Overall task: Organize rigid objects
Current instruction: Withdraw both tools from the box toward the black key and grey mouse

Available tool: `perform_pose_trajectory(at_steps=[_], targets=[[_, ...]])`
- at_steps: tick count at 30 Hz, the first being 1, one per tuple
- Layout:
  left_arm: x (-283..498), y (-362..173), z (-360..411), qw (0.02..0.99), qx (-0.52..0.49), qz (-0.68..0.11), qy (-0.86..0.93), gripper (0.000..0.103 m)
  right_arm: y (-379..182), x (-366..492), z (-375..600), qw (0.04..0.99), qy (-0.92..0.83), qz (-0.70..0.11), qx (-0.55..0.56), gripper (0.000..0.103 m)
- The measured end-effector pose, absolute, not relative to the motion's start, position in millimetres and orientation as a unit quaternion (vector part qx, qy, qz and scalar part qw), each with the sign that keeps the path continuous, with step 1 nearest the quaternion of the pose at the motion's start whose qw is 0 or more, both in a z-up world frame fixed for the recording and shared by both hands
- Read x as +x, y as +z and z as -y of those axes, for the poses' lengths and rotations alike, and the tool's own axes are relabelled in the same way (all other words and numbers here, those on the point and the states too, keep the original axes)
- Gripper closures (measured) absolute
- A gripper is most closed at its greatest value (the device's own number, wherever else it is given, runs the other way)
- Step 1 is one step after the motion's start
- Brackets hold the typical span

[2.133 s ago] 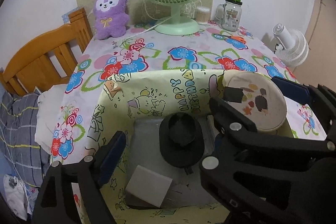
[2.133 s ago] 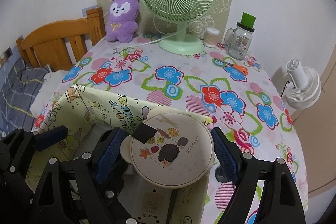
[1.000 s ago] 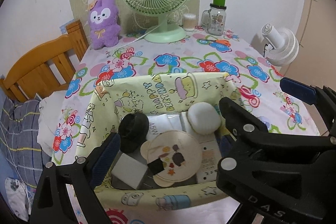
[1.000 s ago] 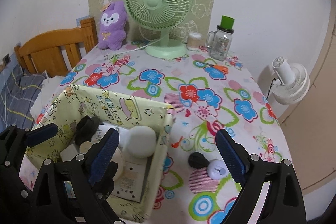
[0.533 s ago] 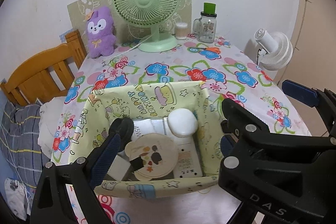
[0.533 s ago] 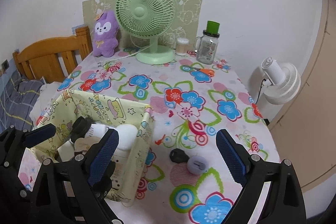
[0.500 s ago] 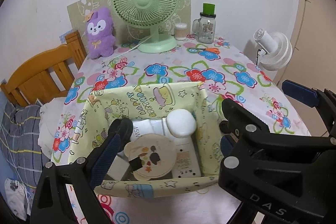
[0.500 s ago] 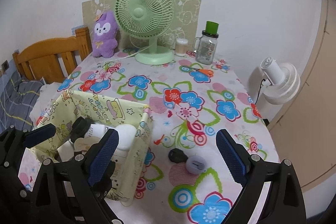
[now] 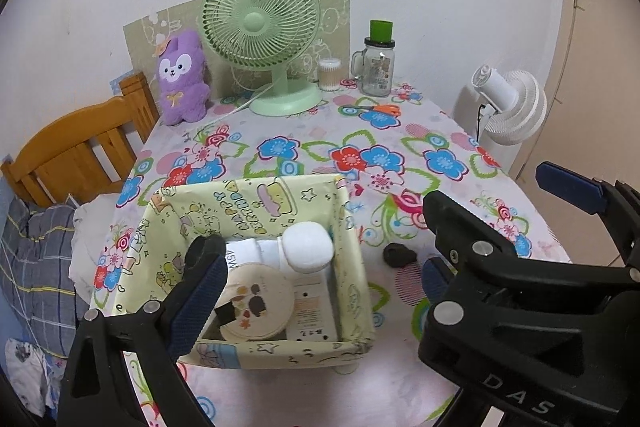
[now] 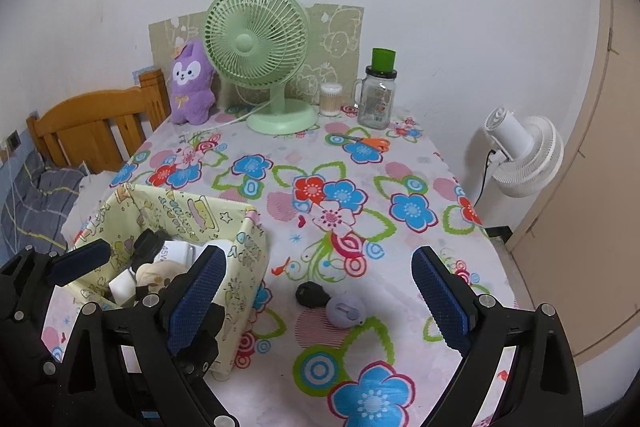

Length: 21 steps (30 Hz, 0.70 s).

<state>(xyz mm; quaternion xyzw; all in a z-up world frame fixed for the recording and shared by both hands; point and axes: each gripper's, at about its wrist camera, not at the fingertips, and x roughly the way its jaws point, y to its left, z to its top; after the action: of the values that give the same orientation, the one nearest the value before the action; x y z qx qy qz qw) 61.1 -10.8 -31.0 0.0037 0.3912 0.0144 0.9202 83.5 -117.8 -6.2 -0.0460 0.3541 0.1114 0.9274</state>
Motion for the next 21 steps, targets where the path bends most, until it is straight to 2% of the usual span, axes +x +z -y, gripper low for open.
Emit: perform_pose_trajectory(at_steps=[21], targets=[[72, -37, 60, 0.922, 0.005, -0.387, -0.018, 0.004, -9, 85, 168, 0.935, 0.111, -0.336, -0.034, 0.007]])
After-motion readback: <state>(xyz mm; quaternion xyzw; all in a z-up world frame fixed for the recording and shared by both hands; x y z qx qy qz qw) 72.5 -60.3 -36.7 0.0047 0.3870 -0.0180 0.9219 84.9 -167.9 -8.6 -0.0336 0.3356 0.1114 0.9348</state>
